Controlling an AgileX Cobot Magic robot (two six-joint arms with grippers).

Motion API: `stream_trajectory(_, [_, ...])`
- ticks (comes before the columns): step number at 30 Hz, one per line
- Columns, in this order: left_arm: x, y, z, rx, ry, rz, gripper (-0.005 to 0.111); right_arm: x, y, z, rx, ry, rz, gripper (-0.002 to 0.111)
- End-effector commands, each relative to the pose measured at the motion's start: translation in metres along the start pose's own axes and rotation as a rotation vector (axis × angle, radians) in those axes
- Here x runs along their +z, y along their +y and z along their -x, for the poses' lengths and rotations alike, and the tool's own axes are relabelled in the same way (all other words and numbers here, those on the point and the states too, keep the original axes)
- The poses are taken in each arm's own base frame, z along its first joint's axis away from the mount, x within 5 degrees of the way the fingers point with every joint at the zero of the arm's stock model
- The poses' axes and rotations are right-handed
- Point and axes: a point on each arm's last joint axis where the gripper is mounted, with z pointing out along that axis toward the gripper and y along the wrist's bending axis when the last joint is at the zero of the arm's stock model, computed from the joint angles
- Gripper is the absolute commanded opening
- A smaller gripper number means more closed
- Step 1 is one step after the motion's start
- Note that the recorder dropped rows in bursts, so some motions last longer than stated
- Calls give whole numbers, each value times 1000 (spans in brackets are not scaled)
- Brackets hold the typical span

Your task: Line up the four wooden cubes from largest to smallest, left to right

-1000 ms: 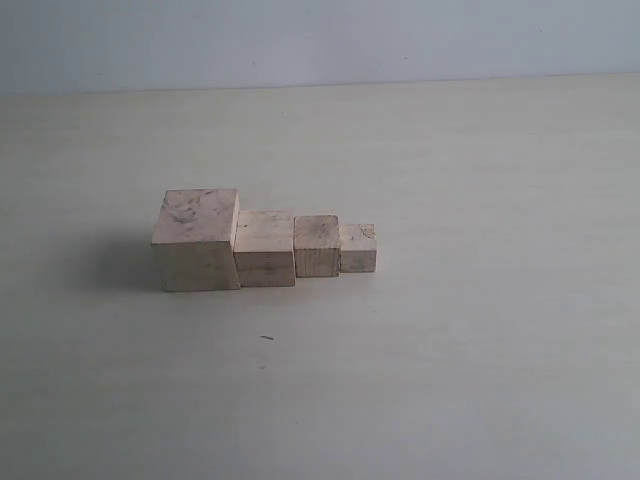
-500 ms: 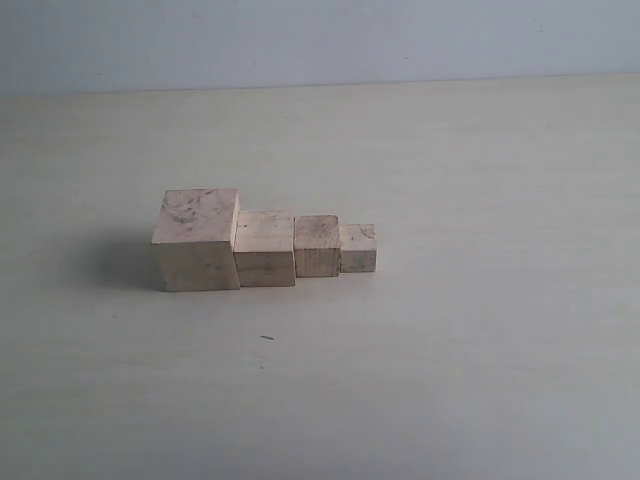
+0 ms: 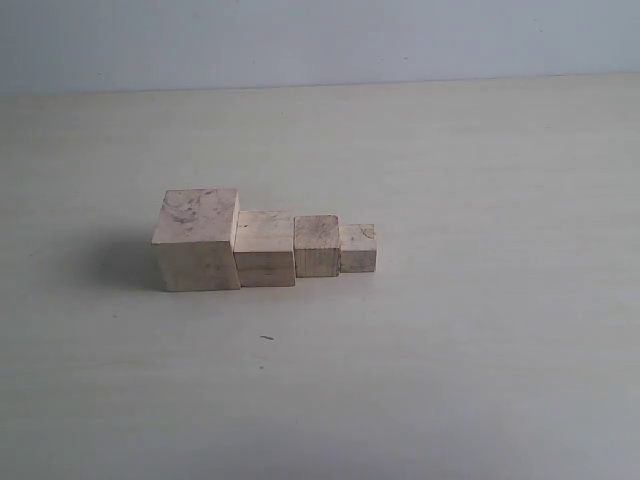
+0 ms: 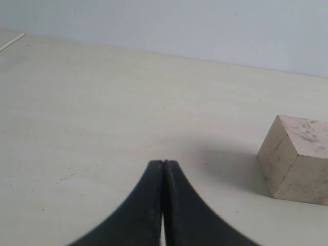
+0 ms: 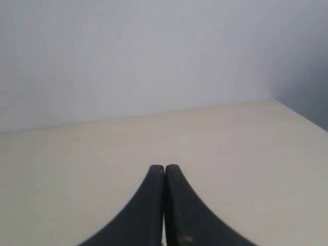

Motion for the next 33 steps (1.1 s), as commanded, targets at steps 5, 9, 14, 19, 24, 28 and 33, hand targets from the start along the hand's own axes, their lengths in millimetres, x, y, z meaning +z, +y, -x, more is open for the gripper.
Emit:
stream_trajectory(5, [0, 0, 0, -3, -5, -7, 0, 1, -6, -19, -29, 134, -64, 0])
stream_trajectory(9, [0, 0, 0, -3, -5, -7, 0, 1, -6, -17, -77, 117, -57, 0])
stream_trajectory(14, [0, 0, 0, -3, -5, -7, 0, 1, -6, -17, -111, 118, -55, 0])
stream_trajectory(19, [0, 0, 0, -3, -5, -7, 0, 1, -6, -18, -107, 124, -54, 0])
stream_trajectory(24, [0, 0, 0, -3, -5, -7, 0, 1, -2, -19, -128, 129, -11, 0])
stream_trajectory(28, [0, 0, 0, -3, -5, -7, 0, 1, -2, -19, -132, 130, -12, 0])
stream_trajectory(33, [0, 0, 0, -3, -5, -7, 0, 1, -3, -20, -146, 142, -14, 0])
